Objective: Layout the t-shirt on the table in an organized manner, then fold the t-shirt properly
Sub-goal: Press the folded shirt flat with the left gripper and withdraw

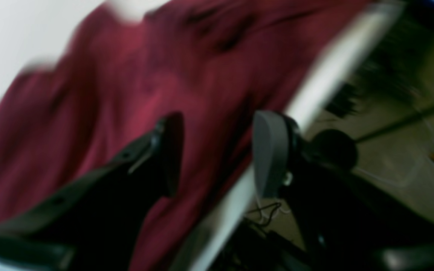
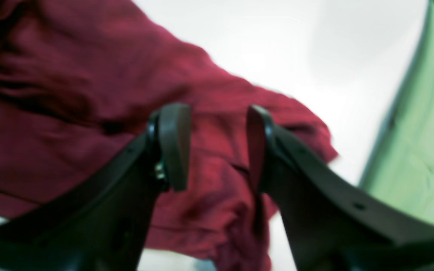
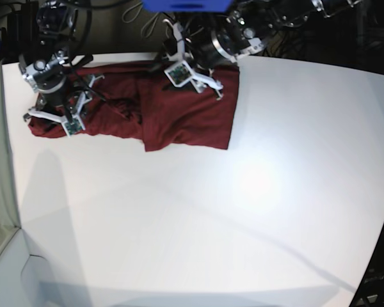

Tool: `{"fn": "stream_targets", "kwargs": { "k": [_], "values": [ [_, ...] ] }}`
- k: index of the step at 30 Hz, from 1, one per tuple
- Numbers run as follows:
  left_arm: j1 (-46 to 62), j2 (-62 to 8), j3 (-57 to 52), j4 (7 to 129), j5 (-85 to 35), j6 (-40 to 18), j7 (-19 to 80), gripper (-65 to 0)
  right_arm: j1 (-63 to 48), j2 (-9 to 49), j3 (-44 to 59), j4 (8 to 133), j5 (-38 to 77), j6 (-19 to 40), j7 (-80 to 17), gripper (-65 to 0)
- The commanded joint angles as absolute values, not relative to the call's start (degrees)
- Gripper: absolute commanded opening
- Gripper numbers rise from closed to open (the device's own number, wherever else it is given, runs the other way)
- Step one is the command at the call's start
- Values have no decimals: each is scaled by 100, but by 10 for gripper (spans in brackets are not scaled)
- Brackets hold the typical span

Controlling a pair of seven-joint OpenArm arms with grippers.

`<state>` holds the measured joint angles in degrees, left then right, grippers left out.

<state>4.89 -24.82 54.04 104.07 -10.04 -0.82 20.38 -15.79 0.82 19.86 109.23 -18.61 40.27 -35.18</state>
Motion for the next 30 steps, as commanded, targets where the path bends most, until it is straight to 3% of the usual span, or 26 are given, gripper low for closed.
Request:
{"fn": "stream_targets", "kwargs": {
  "k": [1, 10, 17, 21, 25, 30],
  "values": [
    [382, -2554, 5525, 10580, -980, -40, 1895, -362, -1499, 119, 2053, 11029, -1807, 4000, -3380, -396],
    [488, -3143, 5341, 11037, -989, 22, 1895, -362, -1437, 119, 2598, 11029, -1807, 4000, -3424, -391],
    [1578, -2756, 2791, 10993, -1429, -31, 1886, -356, -1411, 75, 3002, 11029, -1798, 4000, -3433, -388],
    [1851, -2352, 1508, 10800, -2149, -31, 1947, -302, -1314, -57, 3371, 11011, -1798, 4000, -3433, -313],
    [1824, -2299, 1218, 10440, -2431, -31, 1947, -238, -1200, -198, 3670, 10958, -1798, 4000, -3653, -202],
    [1824, -2299, 1200, 10290, -2404, -31, 1903, -238, -1024, -198, 3846, 10651, -1789, 4000, -4004, -177]
  ]
}}
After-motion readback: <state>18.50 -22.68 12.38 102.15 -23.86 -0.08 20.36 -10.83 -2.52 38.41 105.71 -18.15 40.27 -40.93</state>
